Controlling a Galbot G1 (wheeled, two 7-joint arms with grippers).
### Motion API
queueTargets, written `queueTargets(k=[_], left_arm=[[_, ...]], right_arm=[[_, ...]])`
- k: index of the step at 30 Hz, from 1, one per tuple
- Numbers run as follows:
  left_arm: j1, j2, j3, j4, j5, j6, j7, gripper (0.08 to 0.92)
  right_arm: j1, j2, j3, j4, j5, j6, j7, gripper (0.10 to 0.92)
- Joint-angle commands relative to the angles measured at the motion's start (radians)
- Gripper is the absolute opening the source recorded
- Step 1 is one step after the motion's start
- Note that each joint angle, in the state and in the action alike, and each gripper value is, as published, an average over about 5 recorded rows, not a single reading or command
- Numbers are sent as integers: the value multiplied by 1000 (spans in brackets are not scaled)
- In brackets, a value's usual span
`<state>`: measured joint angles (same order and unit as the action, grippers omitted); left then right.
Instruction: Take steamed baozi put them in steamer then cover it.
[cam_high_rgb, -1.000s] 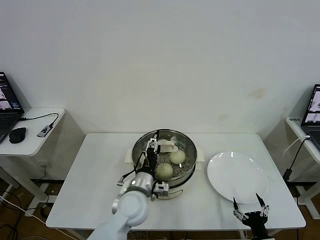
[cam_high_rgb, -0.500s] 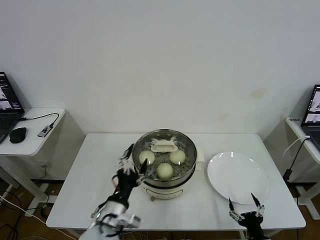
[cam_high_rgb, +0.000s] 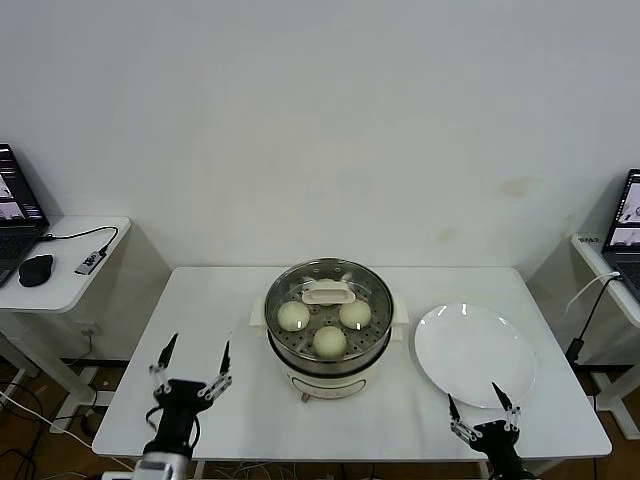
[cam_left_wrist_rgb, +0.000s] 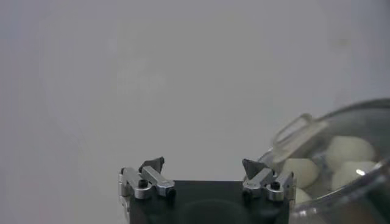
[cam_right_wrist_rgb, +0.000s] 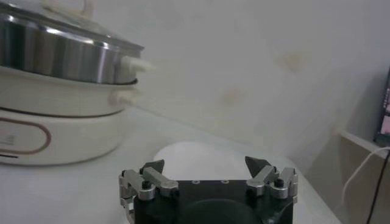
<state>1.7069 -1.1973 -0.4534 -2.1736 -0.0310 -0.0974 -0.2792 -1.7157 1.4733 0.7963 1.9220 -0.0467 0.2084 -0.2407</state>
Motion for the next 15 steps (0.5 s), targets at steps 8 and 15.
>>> queueTargets(k=[8, 15], left_arm=[[96, -41, -82, 192, -306, -202, 61, 823], [108, -31, -86, 208, -257, -226, 103, 823]], right_arm=[[-62, -76, -67, 37, 114, -6, 31, 823], [-71, -68, -80, 43, 108, 2, 24, 823]])
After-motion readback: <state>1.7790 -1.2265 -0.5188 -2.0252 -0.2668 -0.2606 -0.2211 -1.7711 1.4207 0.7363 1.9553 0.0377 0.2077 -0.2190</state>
